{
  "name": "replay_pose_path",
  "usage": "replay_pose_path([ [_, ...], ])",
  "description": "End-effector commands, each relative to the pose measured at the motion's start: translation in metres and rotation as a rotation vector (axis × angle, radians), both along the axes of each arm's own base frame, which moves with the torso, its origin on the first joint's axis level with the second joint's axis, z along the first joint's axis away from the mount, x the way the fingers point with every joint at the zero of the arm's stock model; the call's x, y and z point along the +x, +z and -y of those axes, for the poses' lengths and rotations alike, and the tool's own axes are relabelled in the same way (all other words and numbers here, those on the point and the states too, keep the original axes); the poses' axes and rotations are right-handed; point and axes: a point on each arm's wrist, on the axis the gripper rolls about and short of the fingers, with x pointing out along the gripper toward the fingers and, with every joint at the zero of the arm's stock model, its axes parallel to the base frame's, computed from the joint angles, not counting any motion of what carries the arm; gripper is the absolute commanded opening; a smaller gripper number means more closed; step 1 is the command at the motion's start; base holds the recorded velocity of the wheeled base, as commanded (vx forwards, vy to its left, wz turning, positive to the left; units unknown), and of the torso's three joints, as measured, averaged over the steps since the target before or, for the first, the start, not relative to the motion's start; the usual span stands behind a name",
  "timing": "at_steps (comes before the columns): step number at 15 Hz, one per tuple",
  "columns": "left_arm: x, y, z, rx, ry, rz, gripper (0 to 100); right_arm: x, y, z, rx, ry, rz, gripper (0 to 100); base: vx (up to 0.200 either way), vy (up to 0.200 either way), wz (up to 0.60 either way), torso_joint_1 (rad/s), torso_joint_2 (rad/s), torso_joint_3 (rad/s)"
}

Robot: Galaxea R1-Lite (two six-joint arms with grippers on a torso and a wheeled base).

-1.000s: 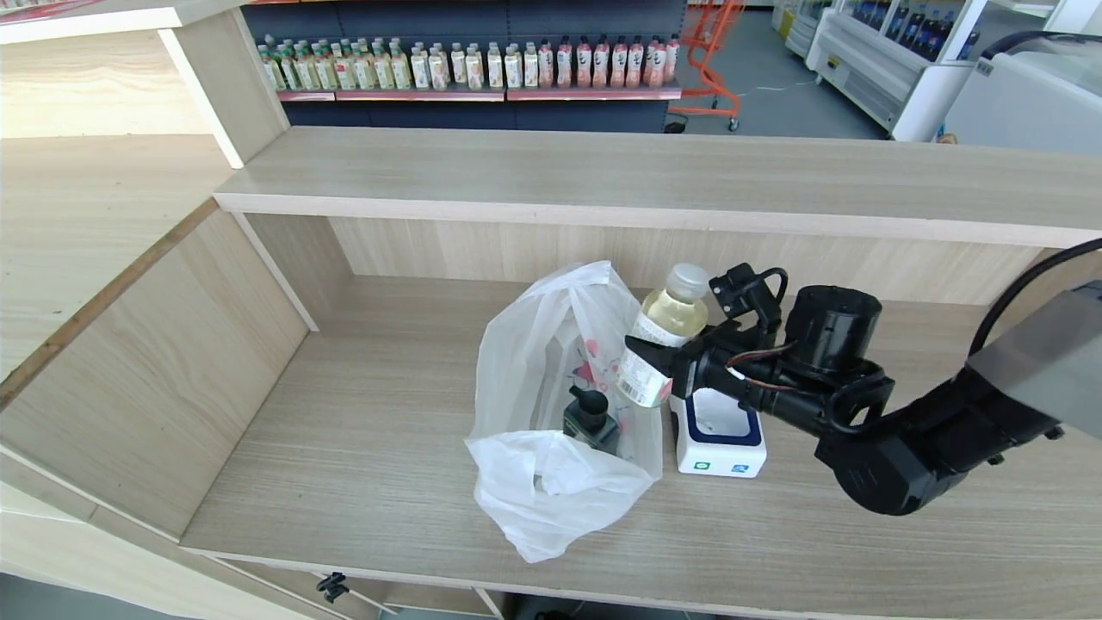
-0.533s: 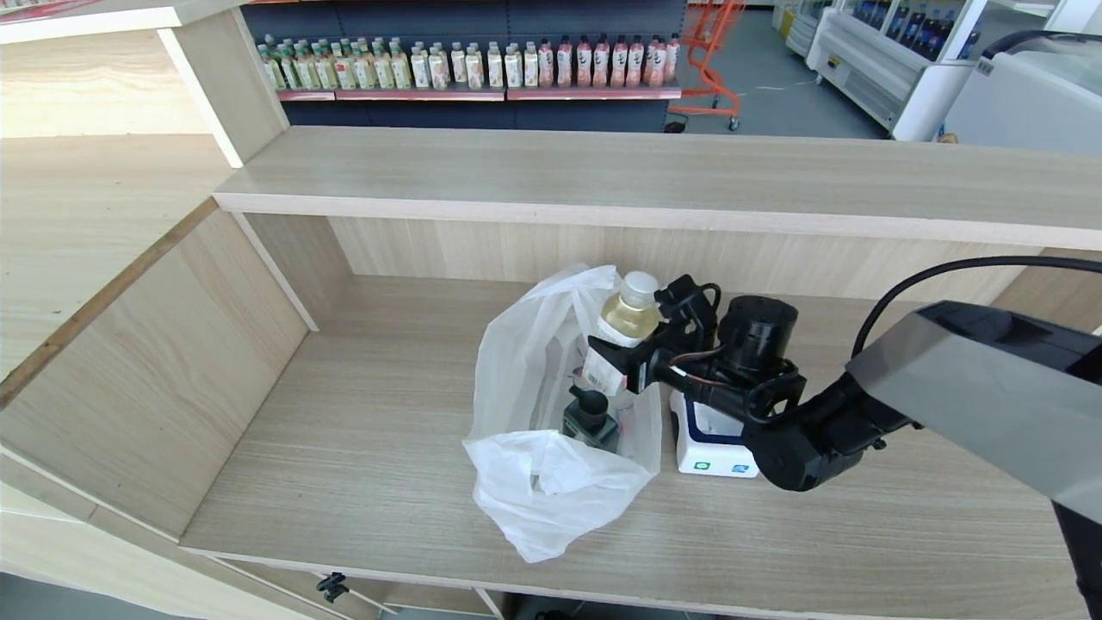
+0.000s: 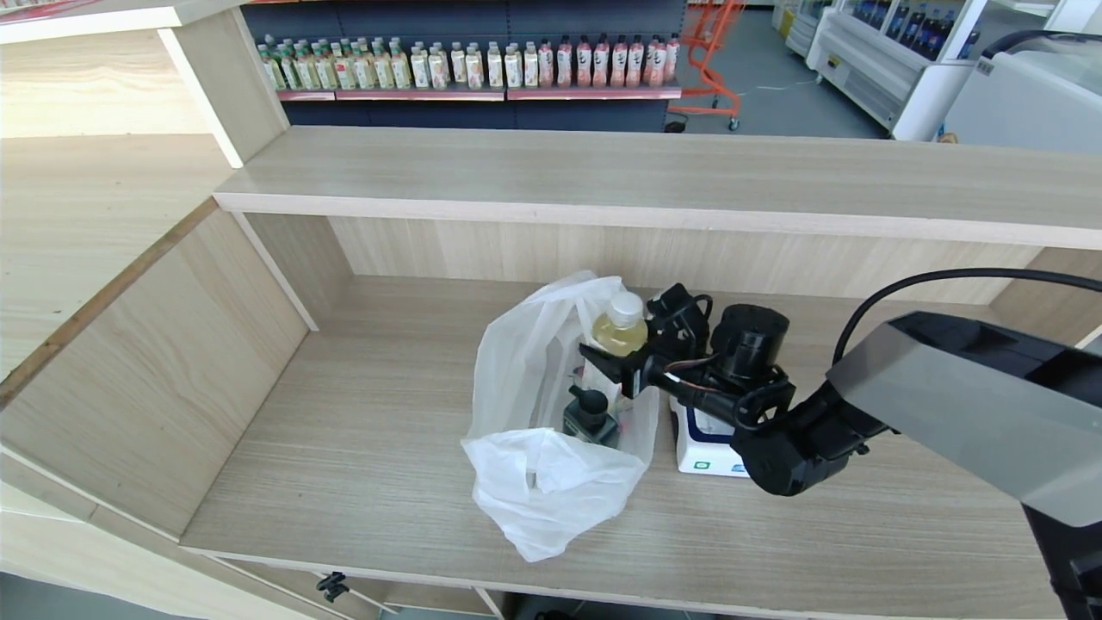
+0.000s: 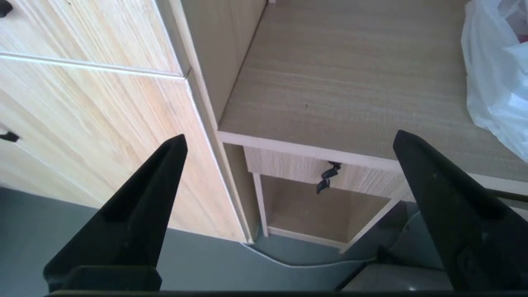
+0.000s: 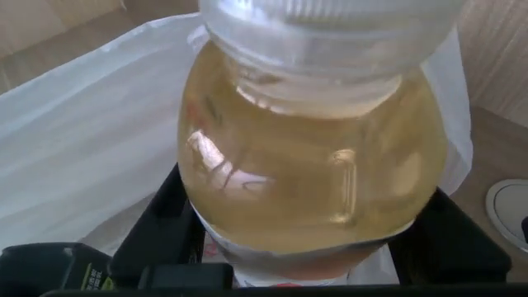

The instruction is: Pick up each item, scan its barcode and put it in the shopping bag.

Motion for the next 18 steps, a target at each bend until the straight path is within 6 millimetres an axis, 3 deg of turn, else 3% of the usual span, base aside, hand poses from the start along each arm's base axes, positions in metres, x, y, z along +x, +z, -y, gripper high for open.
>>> replay_pose_path([
  [1, 0.0, 0.0, 0.0, 0.0, 0.001, 0.0, 100, -0.003, 0.003, 0.003, -0.003, 0.023, -0.003, 100, 0.0, 0.0, 0.0, 0.0, 0.0, 0.0],
  [3, 0.0, 0.0, 0.0, 0.0, 0.001, 0.0, 100, -0.013, 0.018, 0.008, 0.023, 0.029, -0.004, 100, 0.0, 0.0, 0.0, 0.0, 0.0, 0.0],
  [6, 0.0, 0.0, 0.0, 0.0, 0.001, 0.0, 100, -0.051, 0.065, 0.025, 0.127, 0.043, -0.05, 100, 0.0, 0.0, 0.0, 0.0, 0.0, 0.0],
  [9, 0.0, 0.0, 0.0, 0.0, 0.001, 0.0, 100, -0.129, 0.099, 0.063, 0.177, 0.048, -0.133, 100, 0.0, 0.0, 0.0, 0.0, 0.0, 0.0],
  [10, 0.0, 0.0, 0.0, 0.0, 0.001, 0.0, 100, -0.167, 0.111, 0.083, 0.179, 0.043, -0.155, 100, 0.0, 0.0, 0.0, 0.0, 0.0, 0.0],
  [11, 0.0, 0.0, 0.0, 0.0, 0.001, 0.0, 100, -0.191, 0.116, 0.097, 0.187, 0.029, -0.182, 100, 0.0, 0.0, 0.0, 0.0, 0.0, 0.0],
  [12, 0.0, 0.0, 0.0, 0.0, 0.001, 0.0, 100, -0.207, 0.116, 0.105, 0.187, 0.019, -0.194, 100, 0.0, 0.0, 0.0, 0.0, 0.0, 0.0],
  [15, 0.0, 0.0, 0.0, 0.0, 0.001, 0.0, 100, -0.287, 0.098, 0.163, 0.109, -0.315, -0.281, 100, 0.0, 0.0, 0.0, 0.0, 0.0, 0.0],
  [16, 0.0, 0.0, 0.0, 0.0, 0.001, -0.002, 100, -0.306, 0.088, 0.172, 0.084, -0.392, -0.323, 100, 0.0, 0.0, 0.0, 0.0, 0.0, 0.0],
  [17, 0.0, 0.0, 0.0, 0.0, 0.001, 0.0, 100, -0.348, 0.063, 0.186, 0.062, -0.542, -0.372, 100, 0.0, 0.0, 0.0, 0.0, 0.0, 0.0],
  [18, 0.0, 0.0, 0.0, 0.0, 0.001, 0.0, 100, -0.372, 0.041, 0.194, 0.067, -0.632, -0.364, 100, 0.0, 0.0, 0.0, 0.0, 0.0, 0.0],
])
